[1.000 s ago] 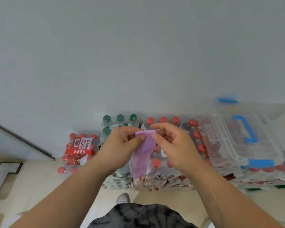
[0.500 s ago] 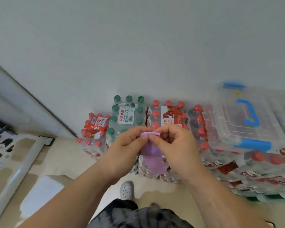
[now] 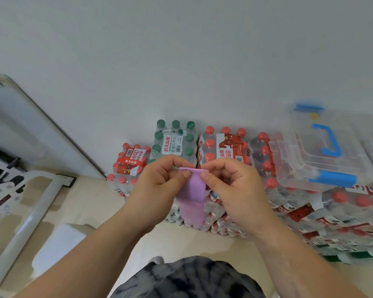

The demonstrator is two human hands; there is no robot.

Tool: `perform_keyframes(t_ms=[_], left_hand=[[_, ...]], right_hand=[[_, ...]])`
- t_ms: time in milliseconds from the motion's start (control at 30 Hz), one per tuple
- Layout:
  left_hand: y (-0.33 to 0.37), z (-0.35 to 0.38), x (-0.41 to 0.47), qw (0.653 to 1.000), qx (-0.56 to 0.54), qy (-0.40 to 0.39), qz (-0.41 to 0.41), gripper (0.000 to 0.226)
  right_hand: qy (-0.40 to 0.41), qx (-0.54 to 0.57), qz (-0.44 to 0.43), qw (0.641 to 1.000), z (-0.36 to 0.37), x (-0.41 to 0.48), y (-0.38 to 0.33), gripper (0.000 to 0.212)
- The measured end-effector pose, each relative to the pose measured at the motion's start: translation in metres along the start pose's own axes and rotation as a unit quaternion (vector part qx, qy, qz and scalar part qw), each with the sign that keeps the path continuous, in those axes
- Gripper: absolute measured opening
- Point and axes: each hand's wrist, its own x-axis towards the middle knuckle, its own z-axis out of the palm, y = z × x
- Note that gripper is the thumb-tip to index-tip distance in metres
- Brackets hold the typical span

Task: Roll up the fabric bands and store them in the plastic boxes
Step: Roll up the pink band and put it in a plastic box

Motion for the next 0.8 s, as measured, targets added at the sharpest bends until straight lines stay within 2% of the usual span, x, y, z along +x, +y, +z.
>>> perform_keyframes(t_ms=[133, 300, 400, 567, 667, 800], left_hand=[[0.001, -0.009, -0.005, 0.999, -0.030, -0.008, 0.007, 0.021], [0.004, -0.016, -0.006, 0.992, -0.119, -0.031, 0.031, 0.008], [0.006, -0.018, -0.005, 0.990, -0.131, -0.033, 0.029, 0.005], [0.008, -0.023, 0.000, 0.992, -0.126, -0.029, 0.008, 0.015], [0.010, -0.024, 0.000, 0.993, -0.106, -0.046, 0.017, 0.019], [0.015, -0.023, -0.001, 0.997, -0.063, -0.049, 0.019, 0.014]], right_hand=[[0.003, -0.006, -0.018, 1.000, 0.012, -0.001, -0.004, 0.015], [0.011, -0.109, -0.112, 0.988, 0.016, -0.004, -0.009, 0.017], [0.007, -0.156, -0.158, 0.975, 0.015, -0.002, -0.012, 0.015], [-0.007, -0.156, -0.154, 0.976, 0.013, -0.002, -0.015, 0.016], [-0.016, -0.123, -0.127, 0.984, 0.015, -0.003, -0.018, 0.009], [0.010, -0.112, -0.108, 0.988, 0.018, -0.003, -0.020, 0.005]])
